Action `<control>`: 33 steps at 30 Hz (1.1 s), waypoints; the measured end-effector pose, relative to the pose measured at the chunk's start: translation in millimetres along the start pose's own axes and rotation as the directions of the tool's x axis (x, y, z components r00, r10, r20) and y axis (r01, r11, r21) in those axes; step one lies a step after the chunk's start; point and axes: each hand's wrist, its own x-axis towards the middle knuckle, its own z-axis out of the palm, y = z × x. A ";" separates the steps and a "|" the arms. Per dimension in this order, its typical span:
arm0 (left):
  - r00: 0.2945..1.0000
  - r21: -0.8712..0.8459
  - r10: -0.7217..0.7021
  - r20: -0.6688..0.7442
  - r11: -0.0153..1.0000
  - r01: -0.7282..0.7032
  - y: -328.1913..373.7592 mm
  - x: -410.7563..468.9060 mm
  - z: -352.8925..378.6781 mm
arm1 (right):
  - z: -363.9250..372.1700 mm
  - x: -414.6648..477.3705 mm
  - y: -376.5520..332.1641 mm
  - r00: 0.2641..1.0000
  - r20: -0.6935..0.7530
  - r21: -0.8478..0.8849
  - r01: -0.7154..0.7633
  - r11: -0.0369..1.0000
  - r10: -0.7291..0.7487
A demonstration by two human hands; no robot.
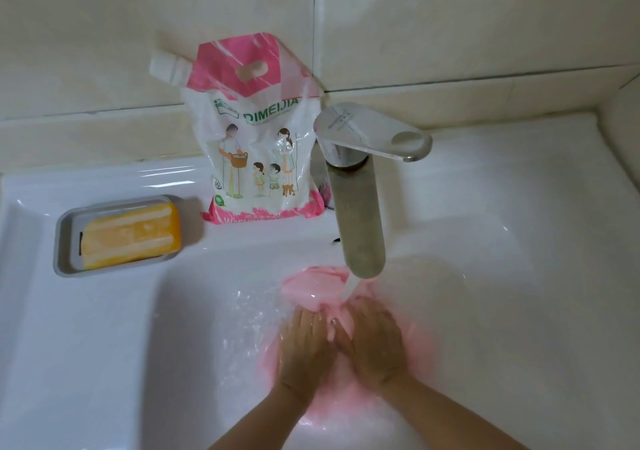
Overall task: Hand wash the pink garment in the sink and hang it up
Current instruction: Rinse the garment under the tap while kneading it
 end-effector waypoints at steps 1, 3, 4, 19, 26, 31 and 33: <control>1.000 -0.049 0.013 0.026 0.999 -0.011 -0.3 4.6 -0.4 | -0.5 5.4 -1.7 0.999 -0.004 0.010 -0.040 0.999 0.040; 0.999 -0.104 -0.008 0.033 0.994 0.011 1.0 11.8 -7.7 | 0.7 14.2 -5.8 0.992 0.019 0.015 -0.128 0.992 0.128; 0.998 -0.070 -0.027 0.064 0.997 0.031 1.9 15.5 -13.1 | -0.1 18.2 -8.4 0.986 0.026 0.000 -0.162 0.987 0.162; 0.856 -0.702 -0.434 0.281 0.516 0.492 6.6 9.0 -100.8 | -97.3 -2.6 11.5 0.884 0.314 0.673 -0.465 0.575 0.347; 0.936 0.048 0.106 0.337 0.990 -0.129 -5.9 -10.4 -47.2 | -73.0 -21.0 12.5 0.950 0.310 -0.047 -0.013 0.999 0.027; 0.951 -0.073 0.068 0.302 0.996 -0.048 -0.3 -34.3 -42.6 | -53.7 -21.1 11.7 0.834 0.539 0.107 0.067 0.992 -0.115; 0.976 -0.055 0.027 0.214 0.998 -0.015 0.5 -36.2 -36.6 | -43.4 -28.0 5.3 0.875 0.473 0.099 0.064 0.993 -0.104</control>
